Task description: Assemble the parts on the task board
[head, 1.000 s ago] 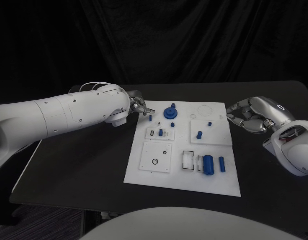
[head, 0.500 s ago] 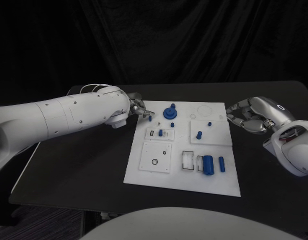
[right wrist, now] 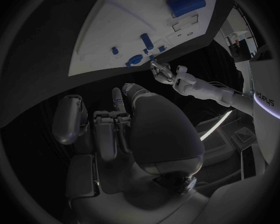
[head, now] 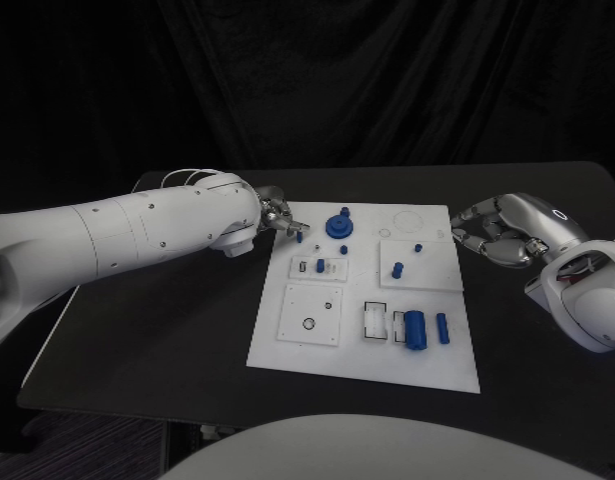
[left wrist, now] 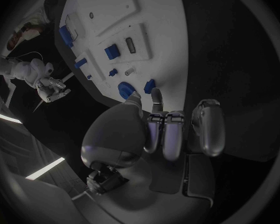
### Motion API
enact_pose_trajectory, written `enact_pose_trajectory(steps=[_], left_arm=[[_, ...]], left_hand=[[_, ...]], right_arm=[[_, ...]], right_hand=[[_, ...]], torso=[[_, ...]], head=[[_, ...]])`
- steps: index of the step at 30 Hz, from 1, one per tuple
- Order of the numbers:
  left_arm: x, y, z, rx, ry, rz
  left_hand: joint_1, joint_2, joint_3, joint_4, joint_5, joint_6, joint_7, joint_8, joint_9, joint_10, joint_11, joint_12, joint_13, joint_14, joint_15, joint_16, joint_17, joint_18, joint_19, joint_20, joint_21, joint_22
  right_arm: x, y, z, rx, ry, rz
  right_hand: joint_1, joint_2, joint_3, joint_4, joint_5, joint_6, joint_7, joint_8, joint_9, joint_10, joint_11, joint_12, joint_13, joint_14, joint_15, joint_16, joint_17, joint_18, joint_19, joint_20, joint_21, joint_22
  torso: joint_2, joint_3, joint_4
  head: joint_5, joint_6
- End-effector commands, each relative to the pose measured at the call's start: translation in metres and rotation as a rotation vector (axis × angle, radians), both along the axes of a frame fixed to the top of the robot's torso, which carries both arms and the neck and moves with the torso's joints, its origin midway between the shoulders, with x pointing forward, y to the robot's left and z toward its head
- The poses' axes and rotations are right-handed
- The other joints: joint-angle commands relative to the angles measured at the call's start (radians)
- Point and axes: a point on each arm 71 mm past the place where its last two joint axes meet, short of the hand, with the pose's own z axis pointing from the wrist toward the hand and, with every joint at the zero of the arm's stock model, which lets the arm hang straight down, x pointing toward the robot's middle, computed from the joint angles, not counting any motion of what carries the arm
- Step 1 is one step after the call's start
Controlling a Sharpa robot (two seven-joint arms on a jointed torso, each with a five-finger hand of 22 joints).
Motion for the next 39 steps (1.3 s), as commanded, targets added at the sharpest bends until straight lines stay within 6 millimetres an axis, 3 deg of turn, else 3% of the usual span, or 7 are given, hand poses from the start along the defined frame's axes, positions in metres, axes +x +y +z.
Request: enact_pose_trajectory(steps=[1,21,39], left_arm=[[-0.0006,-0.0026,-0.0013,-0.012,0.0,-0.018],[-0.0012,-0.0042,-0.0039,-0.015,0.005,-0.025],[-0.0022,-0.0031,-0.0058,-0.008,0.023,-0.031]], left_hand=[[0.009,0.001,0.0,-0.005,0.011,-0.003,0.003,-0.008,-0.002,0.102,0.008,0.003,0.261,0.107,0.007,0.003,0.263,0.013,-0.006,0.001,-0.004,0.181],[0.022,0.003,0.006,-0.008,0.03,-0.005,0.006,-0.028,-0.01,0.102,0.009,0.003,0.261,0.107,0.009,0.003,0.263,0.014,-0.009,0.002,-0.011,0.18],[0.047,0.003,0.021,-0.013,0.078,-0.001,0.008,-0.059,-0.021,0.102,0.011,0.003,0.261,0.107,0.011,0.003,0.263,0.014,-0.008,0.005,-0.013,0.182]], right_arm=[[-0.0005,0.0,-0.001,-0.004,0.006,-0.002],[-0.0007,-0.0006,-0.0015,-0.007,0.013,-0.006],[-0.0007,-0.0005,-0.0018,-0.01,0.018,-0.006]], right_hand=[[0.008,0.003,0.004,0.0,0.005,0.007,0.001,-0.003,-0.001,0.081,0.004,-0.002,0.227,0.102,0.003,-0.001,0.258,0.015,-0.001,-0.002,-0.003,0.149],[0.008,0.003,0.004,0.0,0.005,0.007,0.001,-0.003,-0.001,0.081,0.004,-0.002,0.227,0.102,0.003,-0.001,0.258,0.015,-0.001,-0.002,-0.003,0.149],[0.008,0.004,0.005,-0.001,0.006,0.007,0.001,-0.003,-0.001,0.081,0.005,-0.002,0.226,0.102,0.003,-0.002,0.258,0.015,-0.002,-0.002,-0.004,0.149]], torso=[[0.0,0.0003,-0.0002],[0.0,0.0003,-0.0006],[0.0,0.0004,-0.0002]], head=[[-0.002,0.0],[-0.001,0.0],[-0.001,0.0]])
